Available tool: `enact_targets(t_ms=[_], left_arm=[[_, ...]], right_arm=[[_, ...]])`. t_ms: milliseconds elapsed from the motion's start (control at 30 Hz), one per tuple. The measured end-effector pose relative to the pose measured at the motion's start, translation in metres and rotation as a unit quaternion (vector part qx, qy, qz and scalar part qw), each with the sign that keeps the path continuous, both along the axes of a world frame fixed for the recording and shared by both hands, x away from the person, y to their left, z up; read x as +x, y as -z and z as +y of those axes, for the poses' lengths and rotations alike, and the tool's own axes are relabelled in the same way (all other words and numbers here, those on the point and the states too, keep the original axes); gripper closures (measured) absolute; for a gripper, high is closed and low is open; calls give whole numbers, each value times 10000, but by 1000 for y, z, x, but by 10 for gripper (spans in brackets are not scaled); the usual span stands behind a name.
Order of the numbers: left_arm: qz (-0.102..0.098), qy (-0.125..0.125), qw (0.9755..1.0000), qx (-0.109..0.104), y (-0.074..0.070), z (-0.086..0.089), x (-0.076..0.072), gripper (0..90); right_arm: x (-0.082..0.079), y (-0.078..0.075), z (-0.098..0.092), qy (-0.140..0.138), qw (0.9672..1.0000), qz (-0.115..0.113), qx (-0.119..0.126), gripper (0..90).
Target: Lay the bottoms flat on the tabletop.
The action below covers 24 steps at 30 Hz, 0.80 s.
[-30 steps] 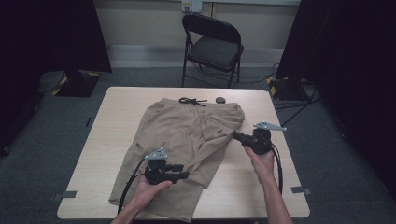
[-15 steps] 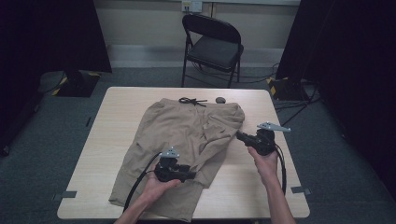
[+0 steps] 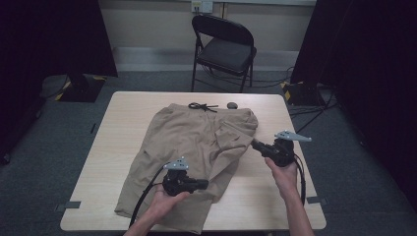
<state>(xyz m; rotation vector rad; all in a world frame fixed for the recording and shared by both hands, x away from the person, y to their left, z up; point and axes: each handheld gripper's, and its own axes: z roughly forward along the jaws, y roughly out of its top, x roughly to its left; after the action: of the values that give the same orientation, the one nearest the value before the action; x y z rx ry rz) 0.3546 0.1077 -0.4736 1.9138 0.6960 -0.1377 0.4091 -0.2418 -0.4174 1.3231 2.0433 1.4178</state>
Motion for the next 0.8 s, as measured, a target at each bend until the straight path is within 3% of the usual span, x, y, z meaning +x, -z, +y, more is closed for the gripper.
enact_targets(t_ms=[400, 800], left_arm=[[-149, 474, 9986, -199, -18, -32, -20, 890], [-364, 1044, 9936, -250, -33, -55, -49, 891]], right_arm=[[-45, -14, -47, 294, 9994, -102, -161, 881], [-109, -21, -85, 594, 9977, -233, -237, 880]])
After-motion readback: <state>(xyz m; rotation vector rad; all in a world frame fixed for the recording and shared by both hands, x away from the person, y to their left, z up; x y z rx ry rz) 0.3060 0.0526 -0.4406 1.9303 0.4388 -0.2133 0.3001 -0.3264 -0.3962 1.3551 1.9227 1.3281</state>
